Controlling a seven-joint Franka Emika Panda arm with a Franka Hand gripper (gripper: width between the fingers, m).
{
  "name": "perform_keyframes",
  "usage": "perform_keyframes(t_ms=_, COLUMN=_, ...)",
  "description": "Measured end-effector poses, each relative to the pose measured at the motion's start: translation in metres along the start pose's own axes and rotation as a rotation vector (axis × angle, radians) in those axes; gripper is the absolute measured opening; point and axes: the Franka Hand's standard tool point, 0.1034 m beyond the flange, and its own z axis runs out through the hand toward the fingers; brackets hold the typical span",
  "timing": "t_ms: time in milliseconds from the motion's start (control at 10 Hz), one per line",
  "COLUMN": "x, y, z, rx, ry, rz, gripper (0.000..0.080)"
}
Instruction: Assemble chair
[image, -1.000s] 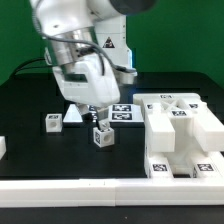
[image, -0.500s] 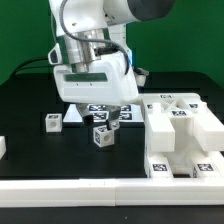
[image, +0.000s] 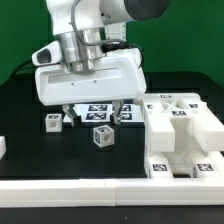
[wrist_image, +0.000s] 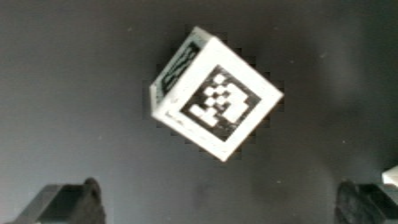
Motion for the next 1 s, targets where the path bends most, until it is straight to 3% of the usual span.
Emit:
perform_keyframes(t_ms=200, x=-0.004, y=0.001, z=0.002, rx=0.009, ry=-0.027, rz=-0.087, gripper=0.0649)
perform_keyframes(t_ms=300, x=-0.015, y=0.000, z=0.003, rx=0.044, ry=-0.107, rz=-0.150, gripper=0.0649)
perform_keyframes(t_ms=500, x=-0.016, y=0.007, z=0.003, rx=0.028, ry=-0.106, rz=-0.311, gripper=0.0649)
perform_keyframes(t_ms=600, x=-0.008, y=0.019, z=-0.001, rx=-0.001, ry=-0.056, rz=-0.450, gripper=0.0649)
perform_keyframes(t_ms=800, x=-0.010, y=0.020, z=0.001, rx=-0.004, ry=-0.072, rz=-0.550, gripper=0.0649)
perform_keyframes(t_ms=1000, x=-0.013, y=0.027, z=0.000, rx=-0.002, ry=-0.087, rz=-0.856, gripper=0.0649)
